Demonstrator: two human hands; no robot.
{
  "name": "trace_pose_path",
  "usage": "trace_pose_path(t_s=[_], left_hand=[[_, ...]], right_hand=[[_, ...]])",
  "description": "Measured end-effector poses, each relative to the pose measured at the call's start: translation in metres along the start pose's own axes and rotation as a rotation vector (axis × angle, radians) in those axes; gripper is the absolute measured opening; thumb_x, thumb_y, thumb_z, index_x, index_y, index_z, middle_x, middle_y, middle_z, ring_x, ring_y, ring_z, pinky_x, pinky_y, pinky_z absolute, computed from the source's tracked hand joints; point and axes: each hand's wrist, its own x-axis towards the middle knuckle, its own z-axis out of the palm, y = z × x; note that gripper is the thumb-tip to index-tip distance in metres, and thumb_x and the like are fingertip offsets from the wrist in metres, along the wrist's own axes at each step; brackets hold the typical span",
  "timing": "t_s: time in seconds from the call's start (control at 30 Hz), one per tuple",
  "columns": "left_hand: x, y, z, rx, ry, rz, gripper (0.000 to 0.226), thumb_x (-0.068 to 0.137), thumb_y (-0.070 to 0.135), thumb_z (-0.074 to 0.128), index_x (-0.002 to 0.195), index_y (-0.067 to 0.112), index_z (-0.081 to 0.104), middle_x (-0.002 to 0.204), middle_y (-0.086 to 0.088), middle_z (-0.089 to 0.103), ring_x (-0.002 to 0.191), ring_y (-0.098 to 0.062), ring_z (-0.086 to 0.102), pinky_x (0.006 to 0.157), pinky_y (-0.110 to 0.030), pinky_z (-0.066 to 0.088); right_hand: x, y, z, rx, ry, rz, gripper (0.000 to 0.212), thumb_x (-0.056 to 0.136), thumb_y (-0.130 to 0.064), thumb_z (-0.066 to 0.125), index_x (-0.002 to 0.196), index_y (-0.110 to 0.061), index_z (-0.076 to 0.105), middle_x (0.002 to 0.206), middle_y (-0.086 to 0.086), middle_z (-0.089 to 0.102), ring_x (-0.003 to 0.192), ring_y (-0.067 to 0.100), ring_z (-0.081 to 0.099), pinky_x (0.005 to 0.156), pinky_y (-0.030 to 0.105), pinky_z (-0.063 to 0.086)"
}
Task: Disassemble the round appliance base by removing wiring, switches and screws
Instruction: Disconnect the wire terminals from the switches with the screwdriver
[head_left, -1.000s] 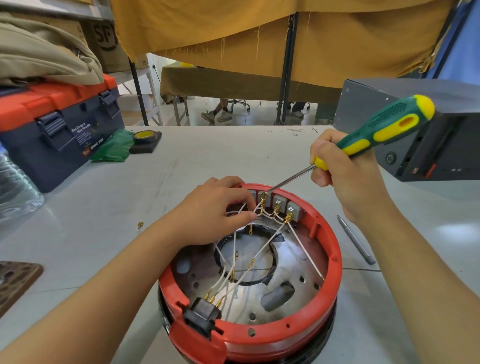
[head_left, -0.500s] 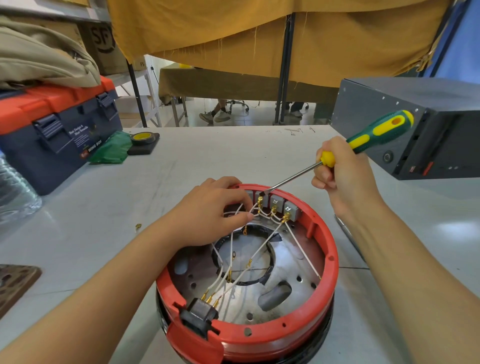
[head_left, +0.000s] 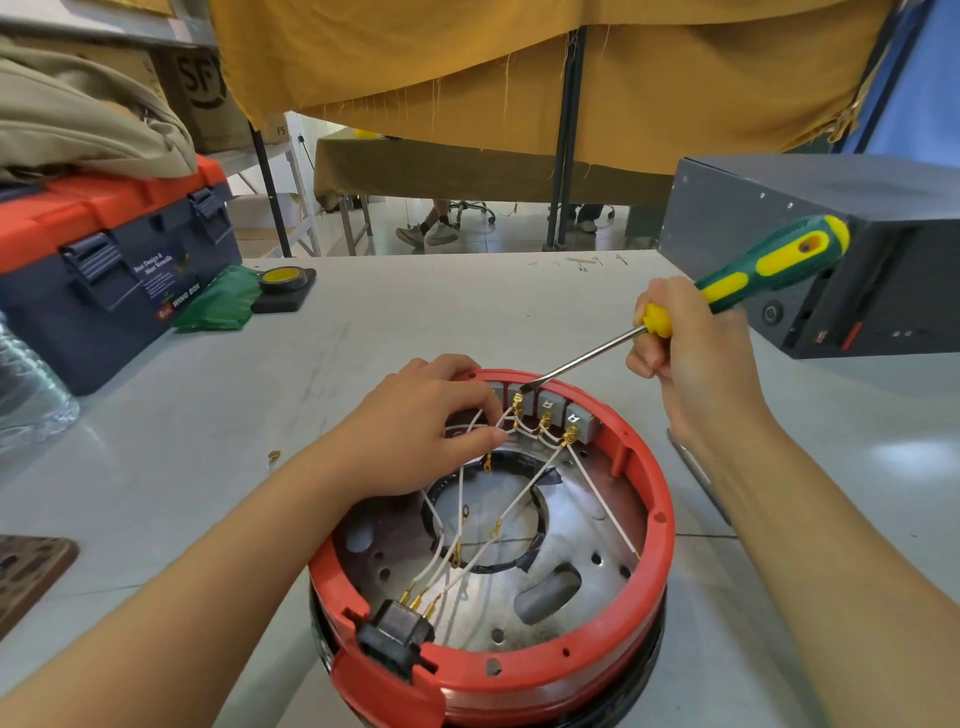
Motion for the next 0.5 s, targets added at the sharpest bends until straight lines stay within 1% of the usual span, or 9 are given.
trace_pose_path(t_s=[0.1, 0.17, 0.23, 0.33, 0.4, 0.5], left_hand=[[0.0004, 0.0002, 0.0004, 0.0, 0.006, 0.007, 0.022, 0.088, 0.052, 0.047, 0.098, 0.037, 0.06, 0.13, 0.006, 0.044, 0.109, -0.016, 0.044, 0.099, -0.039, 0.038], [0.0004, 0.0002, 0.0004, 0.001, 0.004, 0.009, 0.022, 0.088, 0.052, 0.047, 0.097, 0.037, 0.06, 0.131, 0.005, 0.044, 0.109, -0.017, 0.044, 0.099, -0.04, 0.037], [0.0004, 0.0001, 0.0004, 0.001, 0.005, 0.01, 0.022, 0.088, 0.052, 0.047, 0.097, 0.037, 0.06, 0.131, 0.005, 0.044, 0.11, -0.017, 0.044, 0.099, -0.04, 0.037], [0.0002, 0.0004, 0.0002, 0.003, 0.007, 0.006, 0.025, 0.087, 0.054, 0.046, 0.099, 0.037, 0.061, 0.131, 0.005, 0.044, 0.109, -0.016, 0.044, 0.099, -0.039, 0.038], [0.0003, 0.0006, 0.0001, 0.006, 0.002, 0.001, 0.027, 0.086, 0.054, 0.045, 0.098, 0.037, 0.061, 0.132, 0.005, 0.044, 0.111, -0.017, 0.044, 0.099, -0.039, 0.037], [0.0004, 0.0009, 0.0, 0.003, 0.005, 0.006, 0.025, 0.086, 0.053, 0.046, 0.096, 0.036, 0.06, 0.13, 0.005, 0.045, 0.11, -0.018, 0.045, 0.099, -0.039, 0.037]], right_hand=[[-0.0035, -0.0048, 0.0004, -0.082, -0.04, -0.106, 0.035, 0.08, -0.02, 0.05, 0.045, -0.023, 0.052, 0.044, -0.002, 0.04, 0.036, 0.011, 0.033, 0.04, 0.018, 0.033], [-0.006, -0.0061, 0.001, -0.114, -0.045, -0.147, 0.033, 0.081, -0.019, 0.05, 0.048, -0.023, 0.052, 0.041, -0.005, 0.039, 0.035, 0.011, 0.034, 0.04, 0.018, 0.034], [-0.0071, -0.0064, 0.0014, -0.124, -0.042, -0.163, 0.029, 0.08, -0.019, 0.05, 0.052, -0.018, 0.051, 0.039, -0.007, 0.039, 0.034, 0.01, 0.034, 0.04, 0.017, 0.034], [-0.0065, -0.0047, 0.0013, -0.102, -0.045, -0.145, 0.026, 0.078, -0.02, 0.051, 0.052, -0.018, 0.051, 0.043, -0.005, 0.04, 0.035, 0.011, 0.034, 0.041, 0.017, 0.033], [-0.005, -0.0026, 0.0003, -0.061, -0.061, -0.108, 0.028, 0.076, -0.021, 0.051, 0.048, -0.023, 0.051, 0.046, -0.001, 0.039, 0.036, 0.011, 0.031, 0.041, 0.018, 0.032], [-0.0023, 0.0009, -0.0023, 0.009, -0.06, -0.046, 0.032, 0.076, -0.018, 0.049, 0.045, -0.023, 0.05, 0.049, 0.001, 0.036, 0.038, 0.011, 0.028, 0.041, 0.02, 0.03]])
